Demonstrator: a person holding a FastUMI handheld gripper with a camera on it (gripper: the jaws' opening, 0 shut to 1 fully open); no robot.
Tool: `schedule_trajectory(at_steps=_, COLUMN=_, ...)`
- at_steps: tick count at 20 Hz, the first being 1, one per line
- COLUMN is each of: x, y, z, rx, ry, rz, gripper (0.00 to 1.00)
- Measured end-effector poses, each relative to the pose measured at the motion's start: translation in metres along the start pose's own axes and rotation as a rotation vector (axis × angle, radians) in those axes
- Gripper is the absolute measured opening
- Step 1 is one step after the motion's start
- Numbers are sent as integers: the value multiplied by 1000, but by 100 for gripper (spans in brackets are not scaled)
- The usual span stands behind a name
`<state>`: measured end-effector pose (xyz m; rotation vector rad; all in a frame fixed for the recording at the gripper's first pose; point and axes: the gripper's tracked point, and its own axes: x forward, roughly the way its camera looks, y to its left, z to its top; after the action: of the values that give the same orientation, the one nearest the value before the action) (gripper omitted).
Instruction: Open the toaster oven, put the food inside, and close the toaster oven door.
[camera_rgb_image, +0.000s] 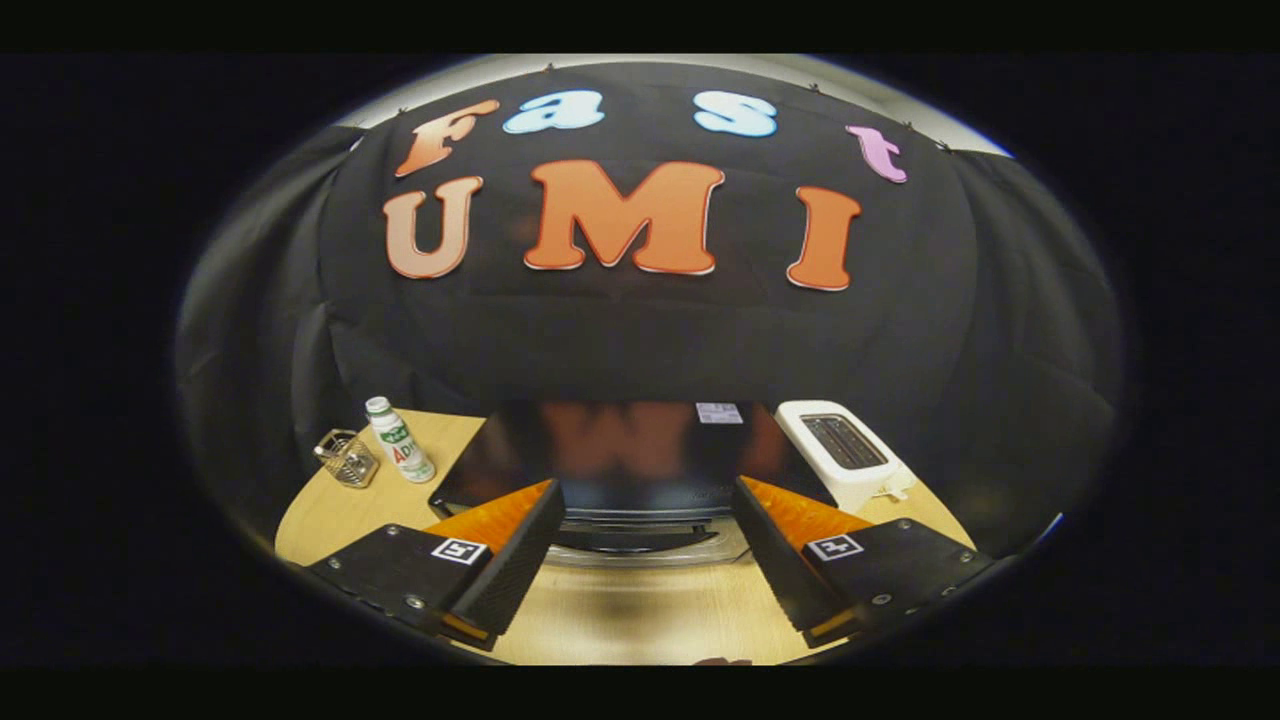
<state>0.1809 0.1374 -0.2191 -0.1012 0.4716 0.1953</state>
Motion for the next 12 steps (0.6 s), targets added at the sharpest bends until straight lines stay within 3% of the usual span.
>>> schedule_trajectory(at_steps=7, x=37, y=6, z=-31, rx=-19, ry=107, rz=8, gripper=100)
schedule_trajectory(at_steps=12, x=31, y=6, z=-38, rx=8, ry=130, rz=32, gripper=100)
